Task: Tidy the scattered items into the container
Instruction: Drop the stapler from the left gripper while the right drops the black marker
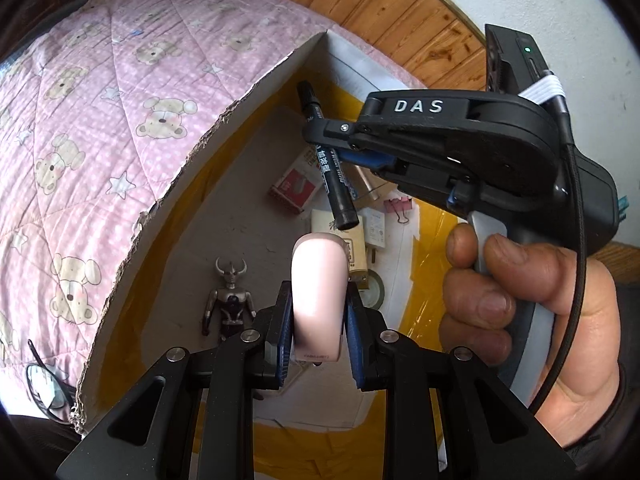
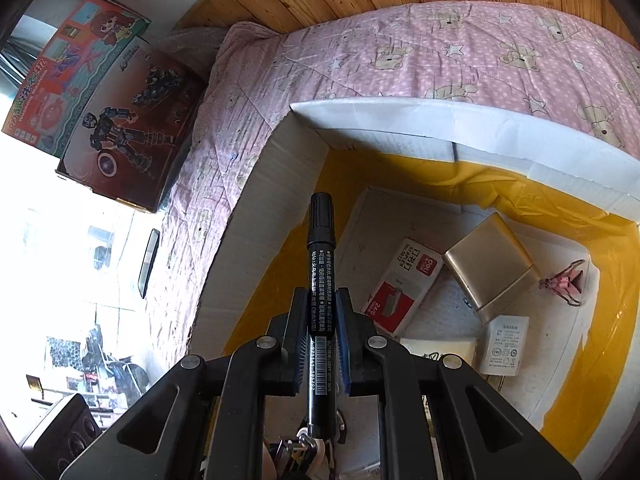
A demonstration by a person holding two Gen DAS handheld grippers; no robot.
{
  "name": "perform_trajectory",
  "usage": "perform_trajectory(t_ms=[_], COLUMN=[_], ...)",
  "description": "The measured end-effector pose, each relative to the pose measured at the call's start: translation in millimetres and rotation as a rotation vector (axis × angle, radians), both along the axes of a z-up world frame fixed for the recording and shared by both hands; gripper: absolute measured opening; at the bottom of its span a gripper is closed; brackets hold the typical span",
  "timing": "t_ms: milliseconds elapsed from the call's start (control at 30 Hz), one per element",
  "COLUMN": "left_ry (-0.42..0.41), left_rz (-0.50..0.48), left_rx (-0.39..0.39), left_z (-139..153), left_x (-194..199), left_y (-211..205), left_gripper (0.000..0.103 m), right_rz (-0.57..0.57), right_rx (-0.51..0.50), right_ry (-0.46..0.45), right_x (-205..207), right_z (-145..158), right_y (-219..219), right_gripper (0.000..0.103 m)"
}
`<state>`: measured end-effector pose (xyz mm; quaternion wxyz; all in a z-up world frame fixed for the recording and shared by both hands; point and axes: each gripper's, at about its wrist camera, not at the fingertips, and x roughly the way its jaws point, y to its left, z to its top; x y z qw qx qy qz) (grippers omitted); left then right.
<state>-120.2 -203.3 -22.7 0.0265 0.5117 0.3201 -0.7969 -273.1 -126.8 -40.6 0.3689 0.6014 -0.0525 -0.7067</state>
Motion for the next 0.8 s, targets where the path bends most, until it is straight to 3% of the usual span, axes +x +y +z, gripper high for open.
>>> perform_trajectory(t_ms=[467,533,600,800], left_ry=[-0.033,-0.041,-0.039,-0.01], left_rz=[-0.014,-0.012,-0.015,-0.016], left_rx=[-0.015,-0.028,-0.054,-0.108], left_z=[-5.3,-5.6,-3.1,12.6], left_x=[-10.7,-11.9,-11.5,2.8], left_y=[-3.5,-5.1,-5.5,-2.7], left_gripper=[0.025,0.034,0.038,0.04], right_rz=[0.032,0.038,0.028,0.054], right_rx=[0.064,0.072,0.083,0.099], right_ry=[-0.032,-0.035,-0.027,0.036], right_x=[-11.8,-12.8,-13.0,-1.3], right_z=[-28.8,-31.7,-31.7,-12.4], right_y=[-20.0,-20.1,-16.9,-4.8], right_gripper=[0.015,0.015,0.023,0.03])
